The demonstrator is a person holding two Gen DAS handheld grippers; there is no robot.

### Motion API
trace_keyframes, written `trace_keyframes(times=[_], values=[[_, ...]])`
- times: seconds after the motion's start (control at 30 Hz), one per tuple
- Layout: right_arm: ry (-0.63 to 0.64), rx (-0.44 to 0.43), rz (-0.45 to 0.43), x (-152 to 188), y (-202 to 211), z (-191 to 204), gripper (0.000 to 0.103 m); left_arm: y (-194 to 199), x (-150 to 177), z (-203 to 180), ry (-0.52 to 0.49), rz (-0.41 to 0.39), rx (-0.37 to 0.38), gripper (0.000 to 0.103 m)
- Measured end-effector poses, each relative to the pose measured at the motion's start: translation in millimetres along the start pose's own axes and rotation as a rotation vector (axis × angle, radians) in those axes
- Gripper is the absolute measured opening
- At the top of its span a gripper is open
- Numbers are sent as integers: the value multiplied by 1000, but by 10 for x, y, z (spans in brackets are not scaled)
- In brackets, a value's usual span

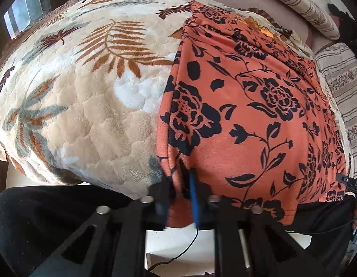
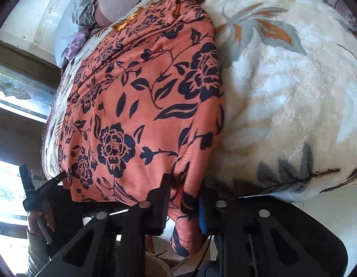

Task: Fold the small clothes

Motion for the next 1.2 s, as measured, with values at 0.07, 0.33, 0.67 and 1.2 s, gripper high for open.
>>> trace_keyframes(times=[0.07,0.33,0.67,1.2], values=[[-22,-61,-23,13,135,-2,11,147,-13,-45,0,-41,26,7],[-42,-77,-31,-43,266,11,14,151,-173,-139,-52,-81,35,8],[-8,9,67,-34,-112,75,35,-31,-163,61,4,-21,26,10],[-86,-152,48,-374,197,149,11,400,-736,-93,-24,-71,169,6]])
Point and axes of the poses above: each gripper's, at about its wrist camera, not at the fingertips, and y roughly against the way its jaws point, z to its left, x to its underside, the point moved 1 cm from there along -y, roughly the way its jaws point, and after that the axes turned 9 degrees about x, right-handed, at the moved point
